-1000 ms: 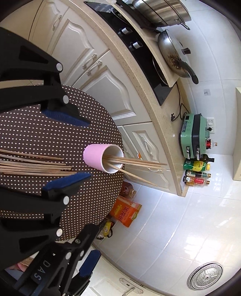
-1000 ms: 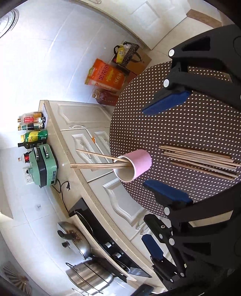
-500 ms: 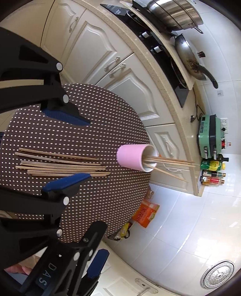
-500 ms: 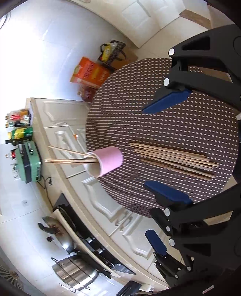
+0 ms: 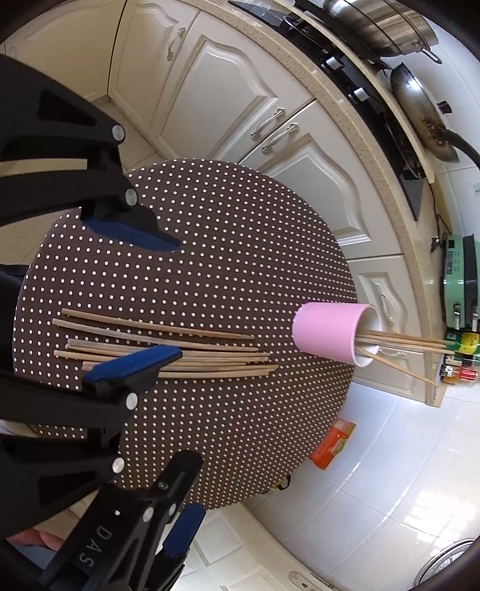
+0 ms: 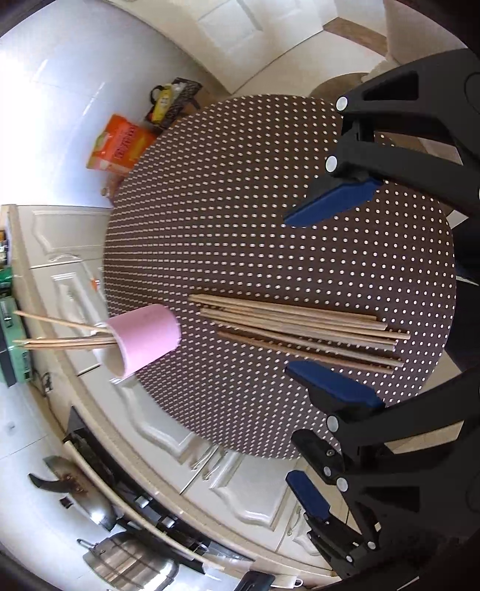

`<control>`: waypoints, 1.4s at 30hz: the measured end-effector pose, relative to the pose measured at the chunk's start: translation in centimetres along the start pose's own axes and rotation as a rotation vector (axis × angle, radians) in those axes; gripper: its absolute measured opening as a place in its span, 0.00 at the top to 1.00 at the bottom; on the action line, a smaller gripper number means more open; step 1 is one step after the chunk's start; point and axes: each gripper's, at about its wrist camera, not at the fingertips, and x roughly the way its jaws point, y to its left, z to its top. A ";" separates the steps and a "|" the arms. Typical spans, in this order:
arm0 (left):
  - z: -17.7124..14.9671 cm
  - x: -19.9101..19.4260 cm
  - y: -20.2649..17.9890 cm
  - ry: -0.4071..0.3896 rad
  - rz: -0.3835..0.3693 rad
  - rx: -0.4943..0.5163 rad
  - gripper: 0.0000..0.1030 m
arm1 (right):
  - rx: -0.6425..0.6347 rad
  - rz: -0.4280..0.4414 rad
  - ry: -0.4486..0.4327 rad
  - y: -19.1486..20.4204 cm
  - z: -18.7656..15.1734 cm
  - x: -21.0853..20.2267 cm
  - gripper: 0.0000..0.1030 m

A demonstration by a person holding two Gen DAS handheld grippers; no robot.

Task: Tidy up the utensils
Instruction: 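Lower both open tools over the wooden chopstick pile on the table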

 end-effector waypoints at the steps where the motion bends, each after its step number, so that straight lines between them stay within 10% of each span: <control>1: -0.1 0.5 0.1 0.013 0.001 -0.001 0.49 | 0.000 -0.003 0.008 -0.1 -0.1 0.3 0.28; 25: 0.3 11.2 2.4 0.241 -0.028 0.001 0.49 | 0.010 -0.083 0.231 1.1 1.3 13.2 0.30; 31: 0.8 12.5 2.5 0.267 -0.036 -0.005 0.49 | 0.034 -0.002 0.256 1.5 2.8 15.1 0.65; 42: 2.2 13.8 2.7 0.287 -0.046 -0.013 0.49 | 0.043 0.057 0.267 3.7 4.1 17.9 0.86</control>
